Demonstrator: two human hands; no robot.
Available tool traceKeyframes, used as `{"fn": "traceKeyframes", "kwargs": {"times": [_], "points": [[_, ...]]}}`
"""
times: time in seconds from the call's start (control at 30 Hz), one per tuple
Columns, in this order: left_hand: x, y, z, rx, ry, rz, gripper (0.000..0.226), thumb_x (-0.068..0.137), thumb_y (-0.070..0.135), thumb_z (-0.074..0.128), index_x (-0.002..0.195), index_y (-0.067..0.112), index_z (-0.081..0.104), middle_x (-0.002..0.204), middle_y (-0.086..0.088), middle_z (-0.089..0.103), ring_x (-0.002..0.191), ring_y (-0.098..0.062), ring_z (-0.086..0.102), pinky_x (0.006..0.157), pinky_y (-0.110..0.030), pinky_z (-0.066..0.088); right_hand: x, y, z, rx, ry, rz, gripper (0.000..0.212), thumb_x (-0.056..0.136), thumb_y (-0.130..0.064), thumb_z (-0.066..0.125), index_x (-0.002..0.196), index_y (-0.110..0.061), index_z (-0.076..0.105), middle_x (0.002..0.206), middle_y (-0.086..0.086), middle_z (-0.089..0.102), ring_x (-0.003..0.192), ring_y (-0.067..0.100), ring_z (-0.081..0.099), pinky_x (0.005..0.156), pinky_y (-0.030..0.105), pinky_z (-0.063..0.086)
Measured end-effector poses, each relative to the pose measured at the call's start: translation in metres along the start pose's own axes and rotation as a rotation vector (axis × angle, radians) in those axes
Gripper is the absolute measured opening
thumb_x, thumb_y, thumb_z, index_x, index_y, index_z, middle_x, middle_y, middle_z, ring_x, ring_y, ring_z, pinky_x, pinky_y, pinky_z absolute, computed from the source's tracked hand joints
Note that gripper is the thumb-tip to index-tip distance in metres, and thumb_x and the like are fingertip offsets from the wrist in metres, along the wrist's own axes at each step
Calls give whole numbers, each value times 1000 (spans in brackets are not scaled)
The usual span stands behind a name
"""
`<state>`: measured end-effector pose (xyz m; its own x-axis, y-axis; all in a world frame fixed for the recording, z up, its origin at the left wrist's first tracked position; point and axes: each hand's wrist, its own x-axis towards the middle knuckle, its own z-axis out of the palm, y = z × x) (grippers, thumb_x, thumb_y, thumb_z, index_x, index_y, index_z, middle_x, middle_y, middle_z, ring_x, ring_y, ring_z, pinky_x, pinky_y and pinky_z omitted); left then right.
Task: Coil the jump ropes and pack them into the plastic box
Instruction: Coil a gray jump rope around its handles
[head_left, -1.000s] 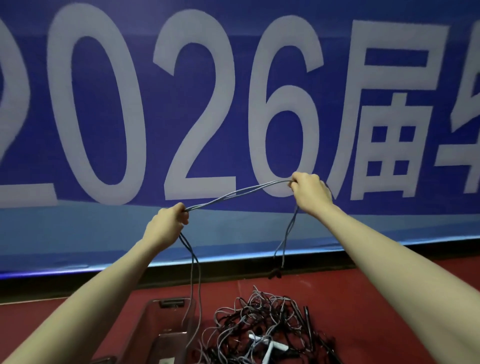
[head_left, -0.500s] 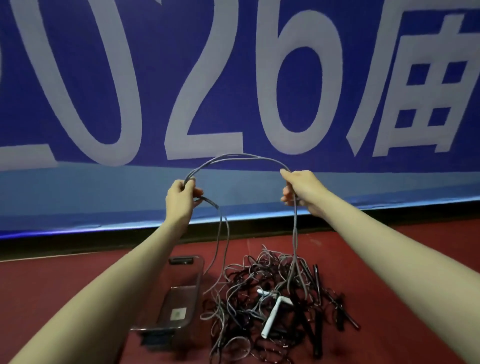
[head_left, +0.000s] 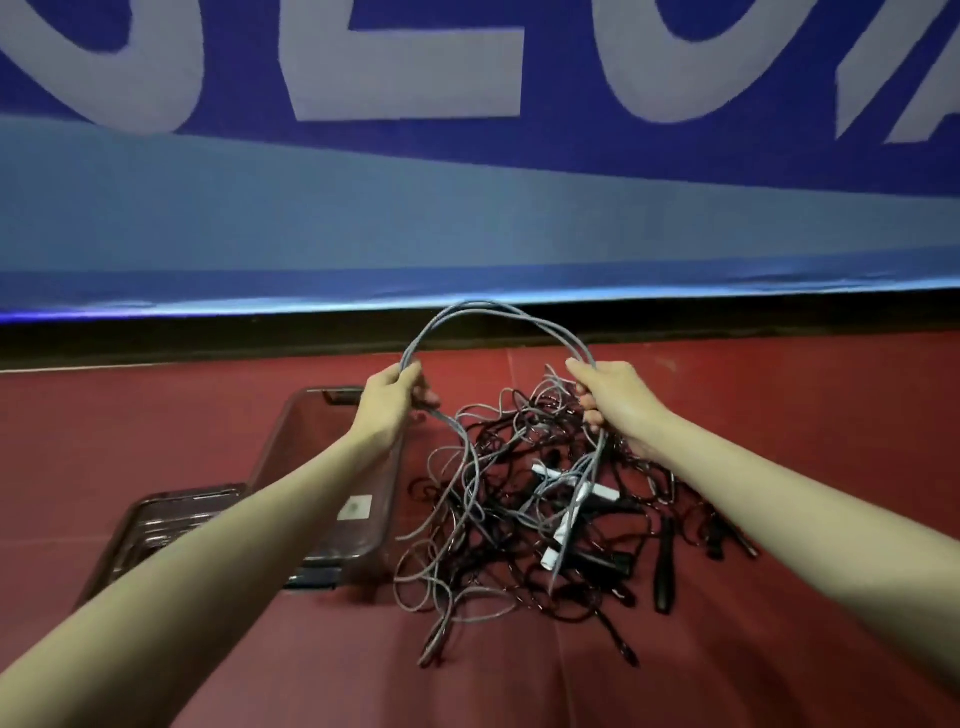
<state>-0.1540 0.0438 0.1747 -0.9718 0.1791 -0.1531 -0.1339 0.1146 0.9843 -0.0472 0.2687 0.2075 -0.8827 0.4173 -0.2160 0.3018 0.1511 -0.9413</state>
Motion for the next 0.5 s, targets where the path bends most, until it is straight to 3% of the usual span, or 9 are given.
{"fn": "traceKeyframes", "kwargs": {"times": [0.1, 0.2, 0.27, 0.33, 0.37, 0.4, 0.47, 0.5], "points": [[1, -26, 9, -42, -4, -24, 25, 102, 17, 45, 82, 11, 58, 64, -4, 60, 61, -17, 58, 55, -23, 43, 13, 32, 9, 7, 31, 19, 34, 101, -27, 50, 69, -16, 43, 54, -4, 32, 42, 9, 28, 44, 22, 28], [-5, -58, 10, 76, -12, -24, 23, 99, 15, 50, 80, 15, 63, 72, -2, 61, 62, -12, 54, 56, -19, 44, 16, 58, 10, -27, 67, -5, 27, 100, -25, 50, 77, -14, 43, 59, -1, 31, 50, 14, 29, 53, 31, 28], [-14, -81, 7, 236, -48, -17, 17, 95, 16, 57, 82, 22, 66, 74, 4, 64, 72, -15, 58, 73, -31, 50, 12, 70, 5, -34, 112, -21, 21, 99, -26, 50, 82, -14, 46, 64, 2, 31, 56, 17, 29, 58, 36, 26], [-30, -96, 7, 318, -129, -27, 12, 94, 16, 60, 100, 24, 67, 90, 10, 69, 95, -17, 64, 95, -38, 48, 7, 80, -1, -13, 154, -22, 24, 99, -22, 50, 78, -11, 49, 62, 3, 33, 56, 18, 31, 57, 34, 28], [-41, -100, 9, 335, -181, -31, 27, 94, 17, 61, 121, 20, 61, 110, 10, 66, 112, -15, 59, 105, -36, 43, 2, 85, -5, 1, 173, -22, 26, 99, -20, 51, 75, -11, 50, 60, 2, 35, 54, 18, 33, 57, 32, 31], [-53, -103, 10, 332, -235, -43, 56, 93, 20, 64, 144, 18, 41, 128, 11, 53, 126, -11, 48, 112, -32, 35, -3, 90, -7, 4, 178, -29, 28, 99, -20, 51, 72, -11, 51, 58, 2, 35, 53, 19, 35, 56, 31, 35], [-77, -115, 12, 314, -368, -61, 101, 87, 24, 71, 154, 17, -3, 147, 13, 22, 140, -4, 23, 116, -24, 20, -15, 98, -9, 5, 178, -42, 29, 99, -18, 51, 71, -10, 49, 58, 3, 31, 54, 19, 34, 54, 24, 42], [-87, -125, 13, 393, -424, -38, 114, 82, 28, 76, 152, 17, -13, 154, 10, 10, 144, -5, 11, 117, -22, 13, -19, 100, -9, 13, 186, -50, 29, 100, -17, 50, 72, -8, 48, 58, 3, 29, 54, 19, 33, 51, 19, 43]]}}
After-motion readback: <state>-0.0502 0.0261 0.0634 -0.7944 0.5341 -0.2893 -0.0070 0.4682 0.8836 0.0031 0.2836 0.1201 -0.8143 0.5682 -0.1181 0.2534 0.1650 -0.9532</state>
